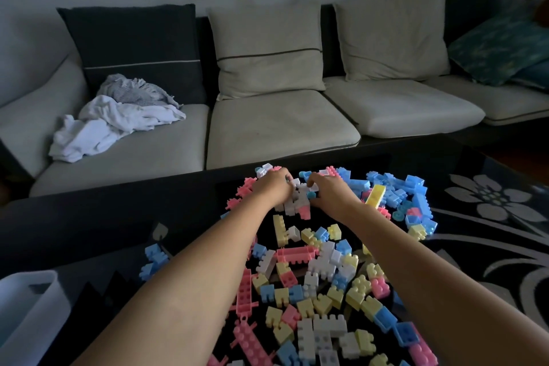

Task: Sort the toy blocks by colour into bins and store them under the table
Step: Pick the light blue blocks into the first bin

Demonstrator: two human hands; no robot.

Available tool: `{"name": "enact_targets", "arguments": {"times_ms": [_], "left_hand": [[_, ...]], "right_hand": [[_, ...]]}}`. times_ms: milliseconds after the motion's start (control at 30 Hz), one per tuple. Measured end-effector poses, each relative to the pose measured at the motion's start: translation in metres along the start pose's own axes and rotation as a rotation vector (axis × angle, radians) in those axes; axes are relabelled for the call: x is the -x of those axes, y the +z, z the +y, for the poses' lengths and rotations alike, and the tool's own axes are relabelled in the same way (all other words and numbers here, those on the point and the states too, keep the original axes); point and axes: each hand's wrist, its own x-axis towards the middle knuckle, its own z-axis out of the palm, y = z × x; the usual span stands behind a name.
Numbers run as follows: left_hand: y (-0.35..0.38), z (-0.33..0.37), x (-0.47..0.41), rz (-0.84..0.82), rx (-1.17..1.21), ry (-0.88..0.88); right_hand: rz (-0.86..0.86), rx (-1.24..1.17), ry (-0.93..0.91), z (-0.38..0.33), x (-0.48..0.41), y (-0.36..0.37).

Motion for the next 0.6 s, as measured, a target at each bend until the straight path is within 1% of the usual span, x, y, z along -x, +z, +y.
{"name": "enact_targets", "arguments": {"times_ms": [67,167,300,367,433,500,600], "left_hand": [[-0.006,-0.001,0.004,-0.034,-0.039,-0.02],[-0.016,-0.001,0.011,-0.111,-0.035,-0.041],[-0.025,-0.001,0.025,-0.172,-0.036,-0.066],[-0.026,-0.002,0.028,-0.182,-0.073,-0.071],[-0.029,-0.002,0.034,-0.155,-0.09,-0.081],[-0.036,0.004,0.04,-0.097,-0.058,-0.08],[-0.044,0.017,0.048,-0.01,0.036,-0.057]], "right_hand": [[0.009,0.011,0.005,0.002,0.001,0.004],[0.035,0.015,0.001,0.006,0.007,0.009],[0.037,-0.072,0.051,0.008,0.018,0.006],[-0.001,-0.131,0.082,0.009,0.025,0.002],[-0.048,-0.175,0.111,0.009,0.033,-0.002],[-0.081,-0.196,0.126,0.008,0.04,-0.004],[-0.141,-0.132,0.106,0.004,0.052,-0.01]]}}
